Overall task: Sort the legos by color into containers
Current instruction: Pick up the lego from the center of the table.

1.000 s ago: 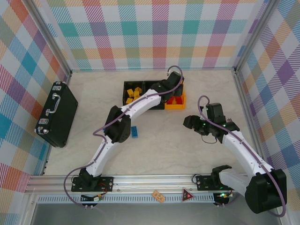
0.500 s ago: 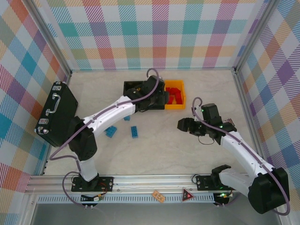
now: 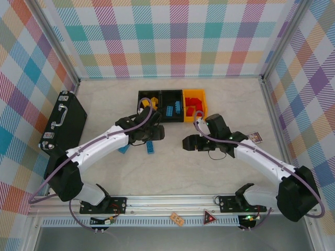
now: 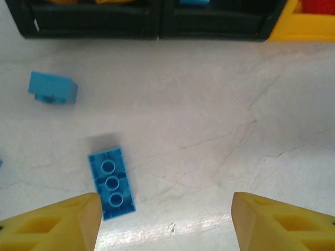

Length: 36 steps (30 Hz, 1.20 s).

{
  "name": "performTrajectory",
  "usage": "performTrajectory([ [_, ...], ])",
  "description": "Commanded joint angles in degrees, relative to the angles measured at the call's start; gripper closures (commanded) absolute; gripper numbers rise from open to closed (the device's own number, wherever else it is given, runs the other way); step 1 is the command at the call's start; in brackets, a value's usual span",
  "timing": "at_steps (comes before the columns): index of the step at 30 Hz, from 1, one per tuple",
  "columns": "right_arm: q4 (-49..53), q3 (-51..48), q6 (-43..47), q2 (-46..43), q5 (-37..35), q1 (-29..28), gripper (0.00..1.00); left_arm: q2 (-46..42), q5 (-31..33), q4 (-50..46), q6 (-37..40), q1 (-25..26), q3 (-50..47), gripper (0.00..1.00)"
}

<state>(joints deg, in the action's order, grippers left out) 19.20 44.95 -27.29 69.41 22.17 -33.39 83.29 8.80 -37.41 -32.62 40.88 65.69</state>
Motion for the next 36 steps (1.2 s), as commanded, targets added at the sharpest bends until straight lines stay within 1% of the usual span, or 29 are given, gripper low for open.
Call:
performTrajectory([
  [1,-2.6,2.9,1.9,2.4,0.2,-1.5,0.38,0.6,-0.8,-0.6,-2.7,-0.8,-2.7,0.30],
  [3,-2.8,3.4,2.0,3.5,0.1,-2.1,0.38,2.7,-0.5,0.0,-3.4,-0.8,-3.5,0.28],
  [8,-2.7,3.4,1.8,3.7,-0.4,-2.6,0.38,8.4,1.8,1.2,-5.0,-0.9,-4.3,0.27],
  [15,-2.5,2.2,1.6,3.2,-1.2,-2.6,0.38,12.5,2.2,3.9,-6.2,-1.8,-6.7,0.34],
  [20,-2.6,2.4,1.5,3.6,-1.3,-2.6,0.39,14.9,1.6,5.3,-6.6,-2.3,-7.8,0.44],
  [22,-2.4,2.5,1.4,3.6,-1.6,-2.6,0.39,15.4,1.3,5.8,-6.5,-2.3,-8.1,0.50],
  [23,-2.4,2.5,1.4,3.6,-1.7,-2.6,0.39,15.5,1.2,5.8,-6.5,-2.3,-8.1,0.55],
  [25,-2.3,2.5,1.5,3.5,-1.9,-2.6,0.39,15.3,1.1,5.6,-6.3,-2.3,-7.8,0.72],
  [26,-2.2,2.4,1.5,3.3,-1.9,-2.6,0.39,15.0,0.9,5.3,-6.1,-2.3,-7.5,0.76],
  [28,-2.1,2.3,1.5,3.0,-2.1,-2.6,0.39,14.2,1.0,4.5,-5.6,-2.3,-6.9,0.79],
  [29,-2.1,2.2,1.5,2.8,-2.3,-2.6,0.39,13.6,0.9,4.0,-5.2,-2.3,-6.4,0.82],
  [33,-1.8,1.7,0.9,1.6,-3.7,-2.5,0.39,11.9,0.6,2.2,-3.9,-2.1,-3.8,0.82],
  [36,-0.4,1.5,-0.7,0.5,-6.6,-1.9,0.39,11.7,-0.1,1.0,-3.0,-1.9,-0.9,0.82],
])
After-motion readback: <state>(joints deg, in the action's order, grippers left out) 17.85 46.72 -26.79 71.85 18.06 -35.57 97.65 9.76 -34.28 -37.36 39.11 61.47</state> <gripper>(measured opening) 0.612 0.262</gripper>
